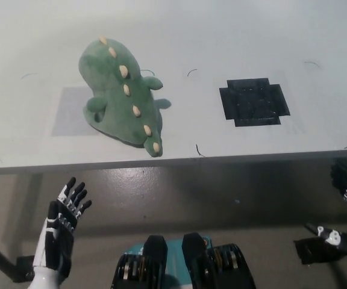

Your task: Use both hands to pick up a dinasour on the right side and move it to the left side

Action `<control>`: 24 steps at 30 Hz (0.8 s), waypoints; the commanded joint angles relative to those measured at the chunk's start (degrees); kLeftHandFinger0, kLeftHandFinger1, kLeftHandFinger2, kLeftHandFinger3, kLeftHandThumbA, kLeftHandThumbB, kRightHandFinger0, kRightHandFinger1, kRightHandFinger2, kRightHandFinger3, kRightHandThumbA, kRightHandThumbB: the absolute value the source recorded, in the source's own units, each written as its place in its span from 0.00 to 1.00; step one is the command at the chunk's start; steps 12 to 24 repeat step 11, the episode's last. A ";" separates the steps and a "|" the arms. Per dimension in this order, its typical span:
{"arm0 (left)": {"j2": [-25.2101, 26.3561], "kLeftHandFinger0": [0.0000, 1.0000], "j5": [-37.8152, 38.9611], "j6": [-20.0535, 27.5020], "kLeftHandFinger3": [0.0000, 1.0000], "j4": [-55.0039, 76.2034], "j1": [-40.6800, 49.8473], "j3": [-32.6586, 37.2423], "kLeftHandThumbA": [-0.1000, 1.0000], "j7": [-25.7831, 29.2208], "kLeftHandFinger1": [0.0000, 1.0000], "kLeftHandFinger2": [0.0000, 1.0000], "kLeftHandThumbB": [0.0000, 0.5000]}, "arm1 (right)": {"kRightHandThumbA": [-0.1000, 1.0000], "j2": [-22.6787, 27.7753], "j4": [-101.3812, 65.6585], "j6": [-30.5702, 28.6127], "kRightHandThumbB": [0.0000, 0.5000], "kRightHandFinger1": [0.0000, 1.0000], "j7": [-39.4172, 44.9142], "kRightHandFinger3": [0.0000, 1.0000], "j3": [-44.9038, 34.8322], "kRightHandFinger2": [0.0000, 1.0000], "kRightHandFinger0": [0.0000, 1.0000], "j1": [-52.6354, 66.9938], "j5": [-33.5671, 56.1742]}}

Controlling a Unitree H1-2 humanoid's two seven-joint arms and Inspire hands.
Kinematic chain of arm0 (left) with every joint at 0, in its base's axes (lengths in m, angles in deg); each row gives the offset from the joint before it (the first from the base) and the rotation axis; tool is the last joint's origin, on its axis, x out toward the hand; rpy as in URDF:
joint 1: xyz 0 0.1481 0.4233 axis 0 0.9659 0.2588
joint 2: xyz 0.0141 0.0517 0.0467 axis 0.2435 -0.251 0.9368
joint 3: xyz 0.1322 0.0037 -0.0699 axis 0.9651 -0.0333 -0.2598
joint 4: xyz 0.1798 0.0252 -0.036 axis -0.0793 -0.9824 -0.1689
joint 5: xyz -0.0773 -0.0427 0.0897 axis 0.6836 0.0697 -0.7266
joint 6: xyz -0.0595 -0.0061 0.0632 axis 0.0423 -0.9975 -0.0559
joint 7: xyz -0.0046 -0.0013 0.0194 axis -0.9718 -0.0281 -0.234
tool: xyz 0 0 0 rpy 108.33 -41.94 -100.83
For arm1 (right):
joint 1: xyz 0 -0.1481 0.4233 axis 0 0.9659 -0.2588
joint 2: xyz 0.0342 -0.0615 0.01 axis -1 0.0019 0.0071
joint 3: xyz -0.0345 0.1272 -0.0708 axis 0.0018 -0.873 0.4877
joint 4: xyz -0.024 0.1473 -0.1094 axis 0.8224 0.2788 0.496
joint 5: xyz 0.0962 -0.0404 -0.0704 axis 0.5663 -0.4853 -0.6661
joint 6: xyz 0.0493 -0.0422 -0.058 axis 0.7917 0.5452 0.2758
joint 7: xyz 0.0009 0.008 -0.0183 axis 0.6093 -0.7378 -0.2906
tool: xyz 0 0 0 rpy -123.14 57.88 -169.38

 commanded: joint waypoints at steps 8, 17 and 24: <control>-2.46 1.00 0.75 5.45 1.00 -0.90 0.12 1.00 1.00 0.05 1.00 1.00 0.50 | 1.00 1.68 -2.56 -5.02 0.15 1.00 1.30 1.00 -3.04 1.00 1.00 3.33 4.57; -2.56 1.00 0.64 5.11 1.00 -0.84 0.09 0.95 1.00 0.22 1.00 1.00 0.51 | 1.00 1.58 -2.56 -4.67 0.17 1.00 1.21 1.00 -3.43 1.00 1.00 3.69 5.04; -2.56 1.00 0.64 5.11 1.00 -0.84 0.09 0.95 1.00 0.22 1.00 1.00 0.51 | 1.00 1.58 -2.56 -4.67 0.17 1.00 1.21 1.00 -3.43 1.00 1.00 3.69 5.04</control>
